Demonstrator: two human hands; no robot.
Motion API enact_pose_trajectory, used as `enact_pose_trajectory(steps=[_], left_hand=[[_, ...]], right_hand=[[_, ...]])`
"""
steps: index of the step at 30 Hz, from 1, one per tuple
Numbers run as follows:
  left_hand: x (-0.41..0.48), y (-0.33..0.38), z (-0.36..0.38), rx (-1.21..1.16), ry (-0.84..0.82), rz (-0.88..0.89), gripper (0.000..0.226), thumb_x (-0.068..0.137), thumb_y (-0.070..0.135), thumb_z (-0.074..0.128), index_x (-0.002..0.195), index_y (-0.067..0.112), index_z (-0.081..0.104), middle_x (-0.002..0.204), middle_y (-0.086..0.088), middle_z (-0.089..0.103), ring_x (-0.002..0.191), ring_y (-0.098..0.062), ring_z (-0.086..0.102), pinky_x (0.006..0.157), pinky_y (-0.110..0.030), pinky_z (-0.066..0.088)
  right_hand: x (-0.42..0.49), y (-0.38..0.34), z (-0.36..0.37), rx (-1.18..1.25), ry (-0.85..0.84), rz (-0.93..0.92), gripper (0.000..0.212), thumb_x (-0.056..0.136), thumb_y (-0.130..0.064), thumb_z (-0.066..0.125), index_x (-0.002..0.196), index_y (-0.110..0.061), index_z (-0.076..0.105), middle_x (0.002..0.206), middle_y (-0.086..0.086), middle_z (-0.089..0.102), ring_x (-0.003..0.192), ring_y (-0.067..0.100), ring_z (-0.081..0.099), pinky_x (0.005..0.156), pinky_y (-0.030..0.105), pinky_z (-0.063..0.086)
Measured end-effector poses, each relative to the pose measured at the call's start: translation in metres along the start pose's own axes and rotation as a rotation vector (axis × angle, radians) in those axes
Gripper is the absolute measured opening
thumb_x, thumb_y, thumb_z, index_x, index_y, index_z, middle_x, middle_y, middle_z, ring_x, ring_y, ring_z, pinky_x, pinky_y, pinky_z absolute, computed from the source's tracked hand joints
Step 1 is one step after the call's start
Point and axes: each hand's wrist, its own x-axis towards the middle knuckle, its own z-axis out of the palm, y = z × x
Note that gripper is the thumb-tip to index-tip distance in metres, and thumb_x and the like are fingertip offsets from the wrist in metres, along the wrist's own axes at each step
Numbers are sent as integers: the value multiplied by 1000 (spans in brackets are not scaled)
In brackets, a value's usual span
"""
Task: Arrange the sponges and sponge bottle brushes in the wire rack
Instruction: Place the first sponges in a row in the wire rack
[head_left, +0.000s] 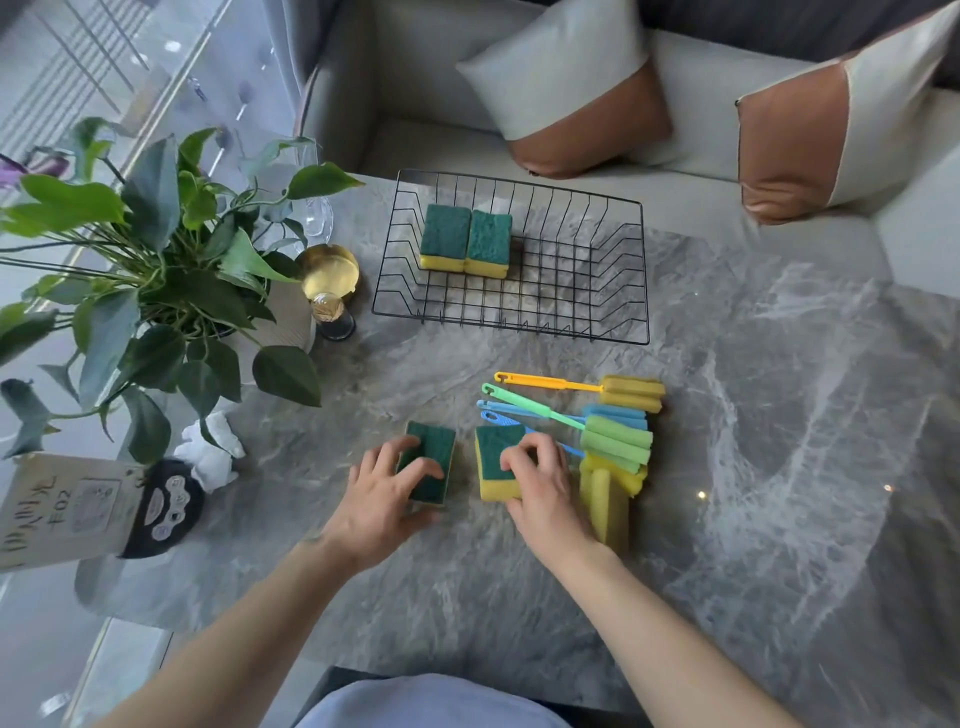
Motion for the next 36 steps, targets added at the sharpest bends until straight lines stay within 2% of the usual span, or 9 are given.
enact_pose_trajectory(steps=[4,6,11,14,18,23,27,30,36], left_hand=[[-4,-6,2,-126,11,-27,47,82,68,61,120,40,57,148,0,34,123,-25,40,104,-44,37],[-2,-4,1,-229,92,-66,48,84,65,61,122,37,54,143,1,37,125,-21,42,103,-41,39],[14,1,0,-368,220,-358,52,88,44,70,127,22,43,124,-3,47,103,-27,60,85,-40,53],[23,-1,2,-280,101,-445,48,90,45,66,124,17,46,111,-10,65,99,-31,64,72,-37,47],[25,0,3,-281,116,-437,35,92,39,65,115,15,53,102,-7,65,94,-31,63,69,-34,40],[28,11,-2,-457,151,-478,31,93,23,68,117,10,53,98,-8,69,90,-31,67,70,-34,48],[30,22,-16,-534,181,-472,28,94,22,66,118,13,53,80,-3,68,72,-17,66,61,-31,47],[35,30,-34,-565,252,-416,23,93,20,68,112,18,54,70,1,63,63,-4,60,54,-16,42],[76,53,-81,-586,351,-317,21,94,28,66,112,26,54,73,-1,62,68,-8,59,57,-19,45]], right_hand=[[-10,8,7,85,-161,85,44,76,-28,81,94,-27,41,129,-2,29,116,19,41,93,34,42],[-10,8,9,203,-115,130,31,83,-34,75,90,-20,49,126,0,32,121,20,39,96,33,38],[1,3,12,224,59,212,14,88,-13,72,98,-9,64,115,6,44,101,23,53,94,36,45],[6,1,10,246,-36,325,48,88,-15,71,131,-16,50,124,6,46,107,25,55,95,44,49],[13,-1,11,156,-141,388,66,92,-36,66,146,-16,33,142,11,46,127,29,50,102,41,46],[20,-7,13,27,-187,407,62,97,-40,58,147,-20,26,140,11,48,121,33,54,91,41,50],[25,-5,9,163,-160,437,50,97,-25,60,140,-25,35,128,8,53,112,28,58,87,40,50],[31,-2,-2,345,-82,477,46,95,-19,62,138,-23,46,117,5,56,106,21,58,89,35,47],[60,8,-60,502,141,440,42,93,-16,63,133,-25,51,102,4,62,90,22,60,84,41,51]])
